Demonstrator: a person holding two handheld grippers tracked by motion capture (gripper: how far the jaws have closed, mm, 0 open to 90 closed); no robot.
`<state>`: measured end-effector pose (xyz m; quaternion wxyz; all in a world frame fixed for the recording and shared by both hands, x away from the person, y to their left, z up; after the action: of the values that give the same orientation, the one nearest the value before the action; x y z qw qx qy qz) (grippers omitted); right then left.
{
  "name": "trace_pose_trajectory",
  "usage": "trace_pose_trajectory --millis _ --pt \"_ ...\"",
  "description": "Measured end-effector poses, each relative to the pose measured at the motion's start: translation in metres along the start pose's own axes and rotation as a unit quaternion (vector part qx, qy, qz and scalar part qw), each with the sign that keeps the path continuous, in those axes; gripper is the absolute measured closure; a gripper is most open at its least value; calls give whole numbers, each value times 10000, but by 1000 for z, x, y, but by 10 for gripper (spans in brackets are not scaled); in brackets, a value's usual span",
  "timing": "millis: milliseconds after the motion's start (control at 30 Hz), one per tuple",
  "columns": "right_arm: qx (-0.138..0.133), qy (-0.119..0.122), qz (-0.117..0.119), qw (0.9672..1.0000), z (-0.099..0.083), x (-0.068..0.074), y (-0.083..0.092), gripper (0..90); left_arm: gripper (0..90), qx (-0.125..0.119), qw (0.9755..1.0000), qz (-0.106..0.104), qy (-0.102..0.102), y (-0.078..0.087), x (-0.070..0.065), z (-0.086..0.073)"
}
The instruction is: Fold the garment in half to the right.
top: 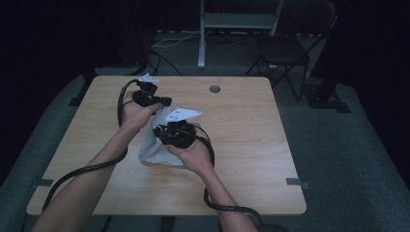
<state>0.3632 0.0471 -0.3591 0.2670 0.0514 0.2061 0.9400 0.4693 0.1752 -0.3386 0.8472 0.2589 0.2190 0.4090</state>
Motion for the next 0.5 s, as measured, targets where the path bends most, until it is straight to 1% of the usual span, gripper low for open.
trace_pose_trajectory --millis 467,500 --pt "50 2 -23 10000 -5 -2 3 767 866 53 10000 -54 -9 -7 -4 -3" --pt "57 -28 -16 10000 -6 -2 3 766 866 44 10000 -58 -6 -8 -4 -3"
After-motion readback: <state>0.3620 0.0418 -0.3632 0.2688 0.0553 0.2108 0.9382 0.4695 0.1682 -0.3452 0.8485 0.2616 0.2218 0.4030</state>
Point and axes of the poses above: each handheld gripper's, and its own axes: y roughly backward along the jaws, z roughly out of its top, x roughly to its left, the point moved 2 cm from there along -y, roughly forward along the jaws, and after that the axes turned 7 degrees about y, right-handed, at the moved point
